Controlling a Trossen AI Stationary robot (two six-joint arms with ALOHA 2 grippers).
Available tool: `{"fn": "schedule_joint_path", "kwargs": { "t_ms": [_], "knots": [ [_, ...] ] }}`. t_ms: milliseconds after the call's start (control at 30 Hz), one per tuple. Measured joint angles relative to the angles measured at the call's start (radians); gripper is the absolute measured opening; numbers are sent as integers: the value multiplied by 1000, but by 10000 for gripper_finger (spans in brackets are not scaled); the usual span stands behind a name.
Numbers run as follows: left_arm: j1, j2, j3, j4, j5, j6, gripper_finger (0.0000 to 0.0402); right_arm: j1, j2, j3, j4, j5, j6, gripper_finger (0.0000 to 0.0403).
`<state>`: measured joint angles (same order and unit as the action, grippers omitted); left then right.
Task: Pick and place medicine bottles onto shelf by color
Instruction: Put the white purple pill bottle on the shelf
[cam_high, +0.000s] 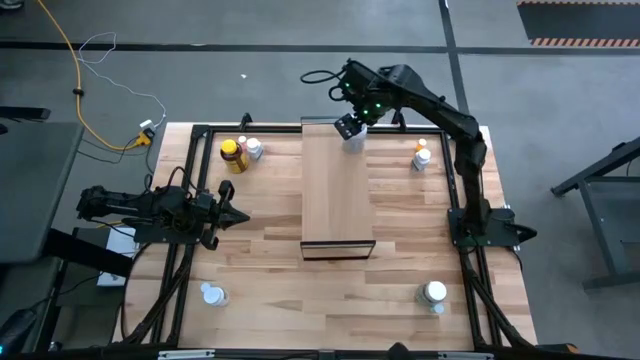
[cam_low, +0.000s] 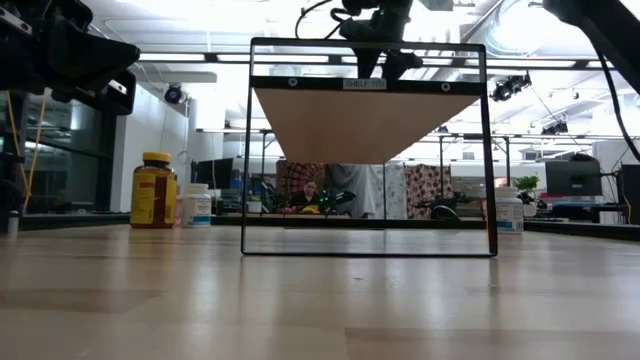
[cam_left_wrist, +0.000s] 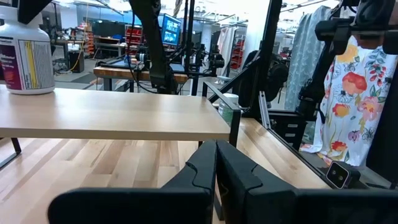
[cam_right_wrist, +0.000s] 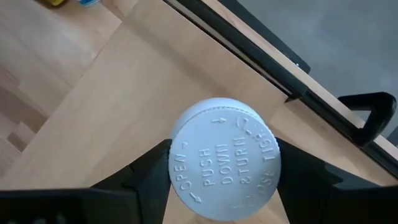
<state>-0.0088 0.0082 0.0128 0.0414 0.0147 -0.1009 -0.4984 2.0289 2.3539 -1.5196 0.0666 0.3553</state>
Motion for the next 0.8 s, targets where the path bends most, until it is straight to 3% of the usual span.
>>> {"fn": "schedule_joint_path", "kwargs": {
  "t_ms": [400,800],
  "knots": [
    [0,0,0,0,0,0,1,-19,7,0,37,-17,2,269],
    [0,0,0,0,0,0,1,-18,3,0,81,34,-30,275]
  ]
}}
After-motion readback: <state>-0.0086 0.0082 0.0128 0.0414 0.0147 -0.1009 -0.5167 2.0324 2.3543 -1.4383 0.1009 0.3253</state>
